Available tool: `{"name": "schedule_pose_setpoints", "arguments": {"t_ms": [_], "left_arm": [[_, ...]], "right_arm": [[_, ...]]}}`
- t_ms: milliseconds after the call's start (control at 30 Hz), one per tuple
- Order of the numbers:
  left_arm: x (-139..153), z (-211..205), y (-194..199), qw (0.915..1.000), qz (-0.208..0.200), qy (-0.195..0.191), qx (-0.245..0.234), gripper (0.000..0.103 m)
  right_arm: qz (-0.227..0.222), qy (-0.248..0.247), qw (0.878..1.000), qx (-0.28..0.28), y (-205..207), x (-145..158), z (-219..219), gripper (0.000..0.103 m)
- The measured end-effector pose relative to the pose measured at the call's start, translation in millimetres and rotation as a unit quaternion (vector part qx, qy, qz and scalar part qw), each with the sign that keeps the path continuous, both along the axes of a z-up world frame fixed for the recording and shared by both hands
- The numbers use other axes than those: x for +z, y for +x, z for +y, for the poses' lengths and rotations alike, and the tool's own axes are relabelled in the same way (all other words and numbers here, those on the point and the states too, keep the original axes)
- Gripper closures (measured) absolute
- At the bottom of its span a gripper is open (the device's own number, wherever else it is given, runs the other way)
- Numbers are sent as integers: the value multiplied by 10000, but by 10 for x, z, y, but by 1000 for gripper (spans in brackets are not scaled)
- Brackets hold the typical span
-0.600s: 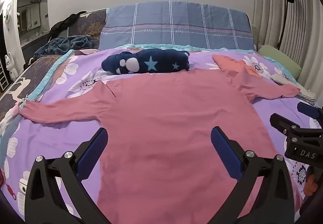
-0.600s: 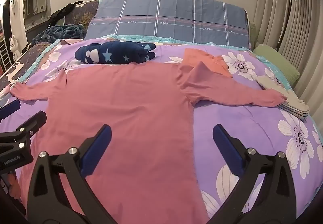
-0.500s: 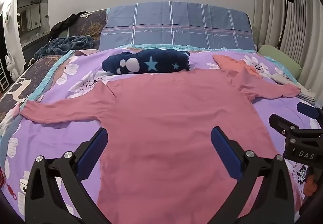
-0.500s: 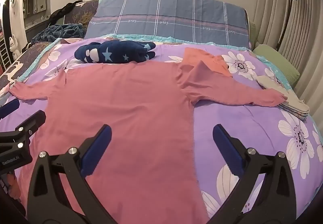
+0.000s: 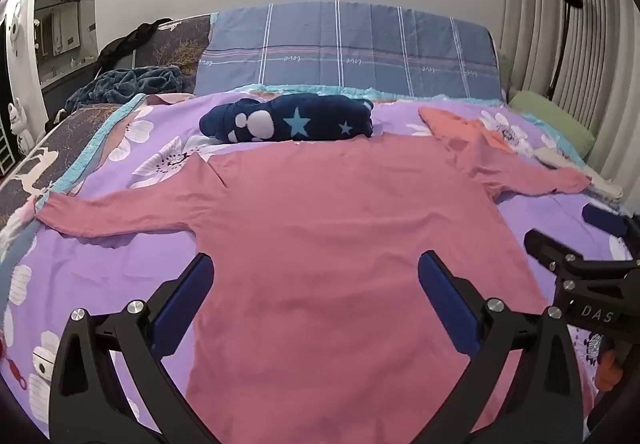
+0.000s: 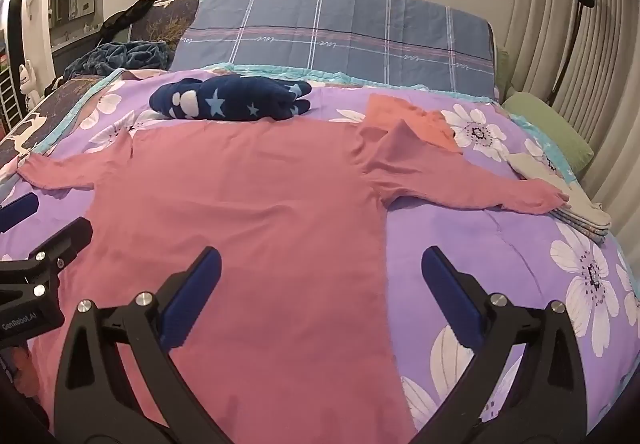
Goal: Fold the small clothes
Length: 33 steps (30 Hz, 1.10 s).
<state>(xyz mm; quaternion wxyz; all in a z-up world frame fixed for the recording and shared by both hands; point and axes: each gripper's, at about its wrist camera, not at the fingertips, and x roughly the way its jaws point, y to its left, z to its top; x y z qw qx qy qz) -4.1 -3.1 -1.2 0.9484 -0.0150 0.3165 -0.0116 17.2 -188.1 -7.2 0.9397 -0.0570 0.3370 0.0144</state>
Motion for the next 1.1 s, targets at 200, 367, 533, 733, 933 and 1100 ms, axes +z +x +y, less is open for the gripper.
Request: {"name": "schedule_pose_setpoints", "arguments": {"t_ms": [200,367,533,733,933,1100], "left_arm": [[-47,31,-14,10000,-3,10,-26,1],[-68,63,-29,10000,-47,-64,-17,1],[-94,45,-36,10000,-58,30,-22,1],[-127,61,-22,10000,8,4,-54,1],[-144,56,-18,10000,24,3,-82,1],[-149,58,-23,10000,21,10,-79,1]], "right_arm": [[49,-18,10000,-17,-5,-23,43,2],[72,-21,10000,19,-4,-38,75,2],[94,-41,9999,34,2,-55,86,2],[94,-52,9999,37,1,-60,89,2],[95,-50,9999,34,4,-64,87,2],[106,-52,9999,37,8,-70,88,2]]}}
